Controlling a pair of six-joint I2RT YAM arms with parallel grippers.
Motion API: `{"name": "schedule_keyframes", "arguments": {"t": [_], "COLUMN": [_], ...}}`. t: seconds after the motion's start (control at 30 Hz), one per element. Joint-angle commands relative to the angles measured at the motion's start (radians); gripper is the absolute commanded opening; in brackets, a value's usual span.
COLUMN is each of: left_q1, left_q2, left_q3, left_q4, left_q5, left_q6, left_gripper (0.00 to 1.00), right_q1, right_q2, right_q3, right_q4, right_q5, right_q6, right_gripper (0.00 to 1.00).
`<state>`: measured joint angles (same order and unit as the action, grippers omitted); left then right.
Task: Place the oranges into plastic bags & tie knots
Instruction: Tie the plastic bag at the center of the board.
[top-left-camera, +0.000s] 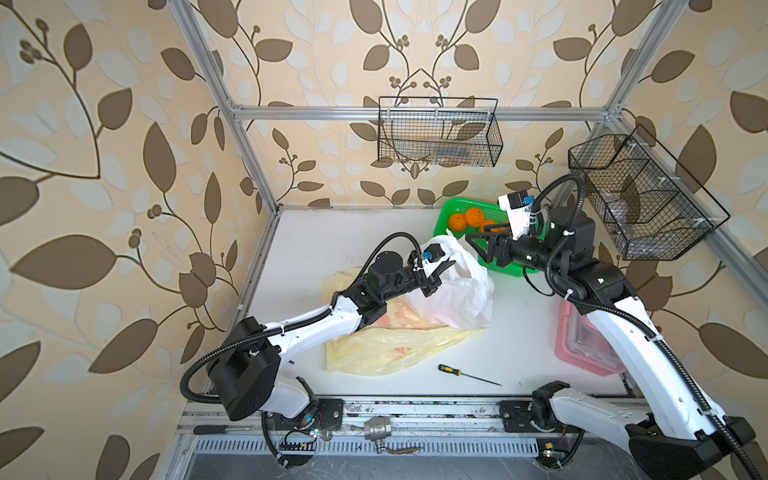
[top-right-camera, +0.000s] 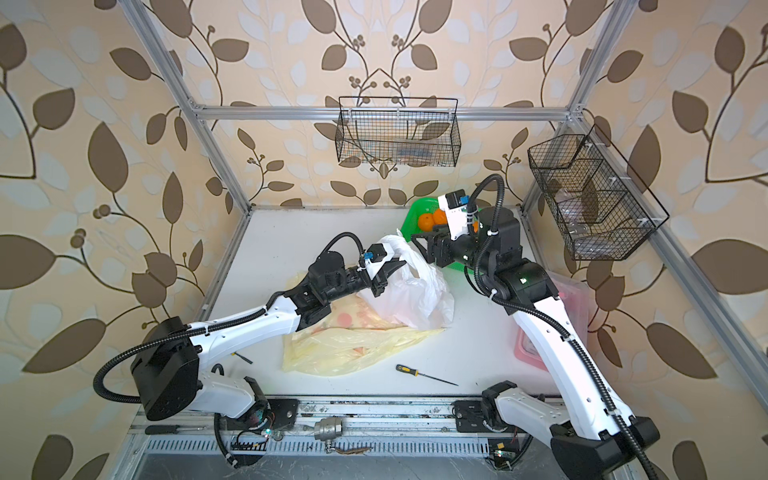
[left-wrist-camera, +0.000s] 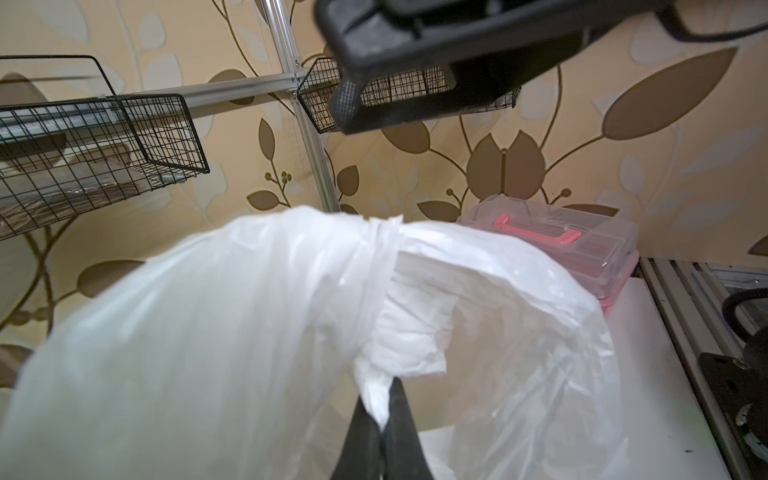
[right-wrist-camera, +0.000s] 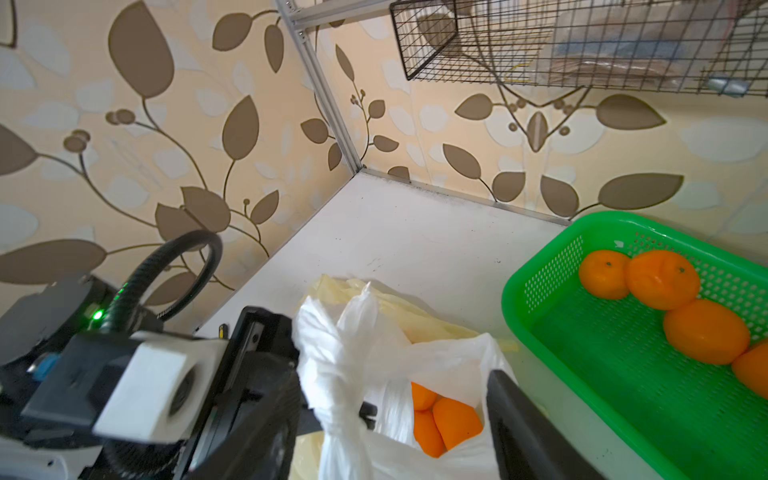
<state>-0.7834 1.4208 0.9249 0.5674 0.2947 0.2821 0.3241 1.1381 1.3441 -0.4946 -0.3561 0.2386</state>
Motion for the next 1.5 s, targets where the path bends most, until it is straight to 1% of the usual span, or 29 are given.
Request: {"name": "schedule_keyframes", "arguments": {"t": [0.0,0.03,0.13,0.27,0.43,0.57,0.73,0.8,0.97,1.03,1.1,1.17,1.2,1.33,1.47], "left_q1": [0.010,0.010,0.010,0.010,0.010,0.010,0.010,0.010,0.010,0.010,0.010,0.012,0.013,0.018,0.019], "left_q2": [0.006,0.007,0.010,0.010,0.010,0.010,0.010,0.010,0.010,0.010,0.010,0.010,0.010,0.000,-0.020], "left_q3": [0.051,0.054,0.063,0.075,0.079,0.076,0.076,0.077,0.073,0.071,0.068,0.061,0.059,0.041,0.013], "left_q4": [0.058,0.059,0.060,0.059,0.054,0.052,0.054,0.052,0.051,0.051,0.051,0.048,0.049,0.048,0.040], "left_q5": [-0.008,-0.006,0.001,0.009,0.012,0.014,0.017,0.019,0.020,0.017,0.012,0.011,0.008,0.002,-0.006], "left_q6": [0.009,0.009,0.010,0.011,0.017,0.017,0.017,0.017,0.019,0.020,0.020,0.020,0.020,0.014,0.005], "left_gripper": [0.00,0.00,0.00,0.00,0.00,0.00,0.00,0.00,0.00,0.00,0.00,0.00,0.00,0.00,0.00], "right_q1": [-0.018,-0.019,-0.020,-0.020,-0.020,-0.015,0.011,0.020,0.021,0.021,0.020,0.017,0.014,-0.012,-0.041], "right_q2": [0.076,0.102,0.169,0.214,0.251,0.279,0.316,0.325,0.338,0.339,0.337,0.331,0.325,0.291,0.256], "right_q3": [0.073,0.099,0.180,0.228,0.243,0.254,0.285,0.291,0.309,0.311,0.314,0.314,0.313,0.298,0.273], "right_q4": [-0.007,-0.023,-0.059,-0.068,-0.109,-0.133,-0.169,-0.167,-0.170,-0.168,-0.168,-0.159,-0.154,-0.115,-0.074], "right_q5": [-0.034,-0.042,-0.070,-0.134,-0.208,-0.257,-0.282,-0.290,-0.307,-0.321,-0.342,-0.353,-0.353,-0.334,-0.285], "right_q6": [0.193,0.216,0.231,0.263,0.271,0.266,0.240,0.240,0.239,0.235,0.231,0.230,0.228,0.223,0.214], "right_gripper": [0.68,0.67,0.68,0.68,0.62,0.59,0.57,0.53,0.38,0.28,0.14,0.02,0.00,0.00,0.00]}}
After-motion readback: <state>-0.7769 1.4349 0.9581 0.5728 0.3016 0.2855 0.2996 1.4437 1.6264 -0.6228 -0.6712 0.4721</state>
